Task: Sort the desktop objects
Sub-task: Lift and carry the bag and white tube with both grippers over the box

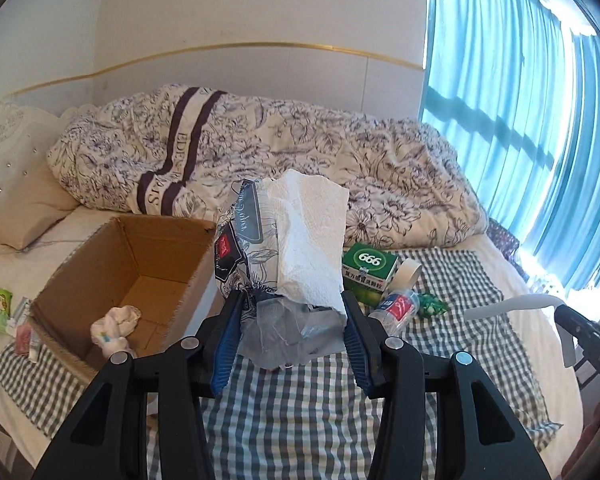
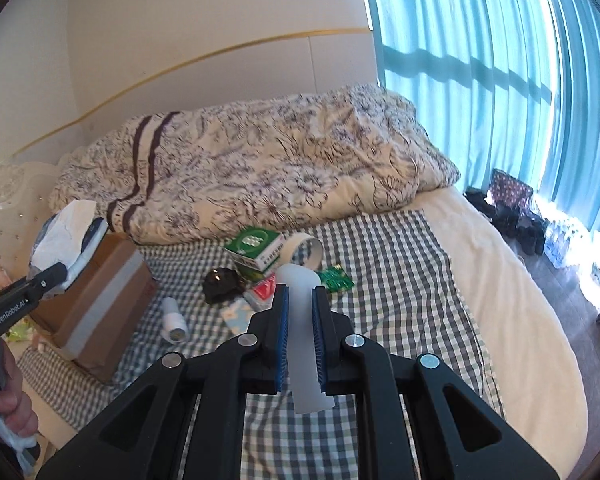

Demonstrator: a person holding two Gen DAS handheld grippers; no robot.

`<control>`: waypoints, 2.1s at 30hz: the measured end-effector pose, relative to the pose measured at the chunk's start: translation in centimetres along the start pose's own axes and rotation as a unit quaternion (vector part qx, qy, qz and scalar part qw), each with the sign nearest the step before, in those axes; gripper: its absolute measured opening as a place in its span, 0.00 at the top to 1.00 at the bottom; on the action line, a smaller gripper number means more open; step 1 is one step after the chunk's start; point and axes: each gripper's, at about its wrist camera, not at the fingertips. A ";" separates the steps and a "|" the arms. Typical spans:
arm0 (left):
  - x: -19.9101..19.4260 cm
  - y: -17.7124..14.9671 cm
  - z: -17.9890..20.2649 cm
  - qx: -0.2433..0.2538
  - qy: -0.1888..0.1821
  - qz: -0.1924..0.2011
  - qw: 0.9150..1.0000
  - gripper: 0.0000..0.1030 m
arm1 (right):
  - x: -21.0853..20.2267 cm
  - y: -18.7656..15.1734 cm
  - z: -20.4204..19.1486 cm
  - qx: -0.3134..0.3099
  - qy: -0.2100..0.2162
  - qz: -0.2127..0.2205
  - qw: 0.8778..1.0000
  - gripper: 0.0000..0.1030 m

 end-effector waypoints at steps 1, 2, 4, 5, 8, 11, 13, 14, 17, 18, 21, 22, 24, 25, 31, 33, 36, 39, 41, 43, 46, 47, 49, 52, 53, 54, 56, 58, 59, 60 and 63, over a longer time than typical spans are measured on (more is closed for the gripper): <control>-0.6 0.1 0.0 0.000 0.000 0.003 1.000 0.53 | -0.6 0.1 -0.2 -0.001 0.002 0.004 1.000 0.89; -1.2 0.1 0.0 0.000 0.000 0.006 1.000 0.53 | -1.2 0.3 -0.4 -0.002 0.005 0.007 1.000 0.89; -2.4 0.2 0.1 0.000 -0.001 0.011 1.000 0.53 | -2.3 0.4 -0.7 -0.005 0.009 0.015 1.000 0.89; -3.0 0.2 0.1 0.000 -0.001 0.014 1.000 0.53 | -2.9 0.5 -0.9 -0.006 0.011 0.019 1.000 0.89; -4.8 0.3 0.4 0.004 -0.003 0.024 1.000 0.53 | -4.5 0.6 -1.4 -0.008 0.016 0.030 0.999 0.89; -6.4 0.4 0.7 0.010 -0.004 0.032 0.999 0.53 | -5.9 0.9 -1.9 -0.010 0.020 0.041 0.999 0.89; -7.5 0.5 0.7 0.014 -0.003 0.038 0.999 0.53 | -6.7 1.2 -2.1 -0.008 0.022 0.047 0.999 0.89; -8.0 0.5 0.7 0.015 -0.002 0.040 0.999 0.53 | -7.1 1.3 -2.3 -0.008 0.023 0.051 0.998 0.89; -9.4 0.7 0.7 0.019 0.000 0.046 0.999 0.53 | -8.1 1.7 -2.8 -0.005 0.029 0.061 0.998 0.89; -9.8 0.8 0.7 0.021 0.001 0.048 0.999 0.53 | -8.5 1.8 -3.0 -0.005 0.032 0.063 0.997 0.89; -11.1 0.9 0.7 0.025 0.007 0.055 0.998 0.53 | -9.4 2.3 -3.8 -0.008 0.041 0.071 0.997 0.89; -11.5 1.0 0.6 0.026 0.008 0.059 0.998 0.53 | -9.8 2.5 -4.1 -0.010 0.045 0.075 0.996 0.89; -12.4 1.2 0.6 0.027 0.010 0.065 0.997 0.53 | -10.6 2.8 -4.7 -0.017 0.053 0.082 0.995 0.89; -12.7 1.3 0.6 0.028 0.012 0.067 0.997 0.53 | -10.9 2.8 -5.0 -0.019 0.055 0.085 0.995 0.89; -14.5 1.6 0.1 0.032 0.017 0.079 0.996 0.53 | -12.5 3.0 -6.8 -0.031 0.072 0.099 0.992 0.89; -15.0 1.6 -0.1 0.032 0.019 0.082 0.996 0.53 | -12.8 3.1 -7.4 -0.033 0.076 0.101 0.991 0.89; -15.5 1.8 -0.6 0.030 0.022 0.087 0.996 0.53 | -13.3 3.3 -8.2 -0.038 0.082 0.106 0.990 0.89; -15.9 2.0 -1.1 0.030 0.025 0.090 0.995 0.53 | -13.8 3.7 -9.3 -0.045 0.087 0.114 0.989 0.89; -16.1 2.1 -1.5 0.029 0.027 0.093 0.995 0.53 | -14.1 4.1 -10.0 -0.049 0.090 0.119 0.988 0.89; -16.3 2.3 -2.0 0.029 0.029 0.093 0.995 0.53 | -14.3 4.3 -10.6 -0.053 0.093 0.123 0.987 0.89; -16.6 2.4 -2.6 0.028 0.034 0.097 0.994 0.53 | -14.7 4.6 -11.7 -0.057 0.099 0.130 0.985 0.89; -16.7 2.5 -2.8 0.027 0.035 0.098 0.994 0.53 | -14.8 4.8 -12.1 -0.057 0.101 0.131 0.985 0.89; -17.0 2.7 -3.4 0.026 0.038 0.101 0.994 0.53 | -14.8 5.0 -12.9 -0.056 0.106 0.134 0.984 0.89; -17.3 3.0 -4.1 0.027 0.043 0.103 0.993 0.53 | -14.7 5.6 -14.2 -0.057 0.112 0.138 0.982 0.89; -17.3 3.0 -4.3 0.027 0.045 0.104 0.993 0.53 | -14.6 5.7 -14.7 -0.058 0.114 0.139 0.982 0.89; -17.3 3.2 -4.7 0.028 0.047 0.105 0.993 0.53 | -14.5 5.8 -15.1 -0.060 0.116 0.140 0.982 0.89; -17.3 3.4 -5.5 0.027 0.051 0.104 0.993 0.53 | -14.3 6.0 -16.2 -0.063 0.120 0.141 0.981 0.89; -17.2 3.5 -6.3 0.025 0.054 0.103 0.993 0.53 | -14.0 6.2 -17.2 -0.067 0.124 0.140 0.980 0.89; -17.1 3.6 -6.7 0.024 0.055 0.103 0.993 0.53 | -13.7 6.4 -17.9 -0.069 0.127 0.139 0.980 0.89; -16.9 3.7 -7.1 0.021 0.056 0.101 0.993 0.53 | -13.4 6.5 -18.4 -0.071 0.129 0.138 0.979 0.89; -16.3 4.0 -8.3 0.018 0.060 0.097 0.993 0.53 | -12.9 6.6 -20.0 -0.076 0.136 0.137 0.978 0.89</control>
Point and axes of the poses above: each gripper's, at about its wrist camera, not at the fingertips, and x roughly the way its jaws point, z to its right, y to its top, and after that the axes turned 14 degrees about -y, right-handed
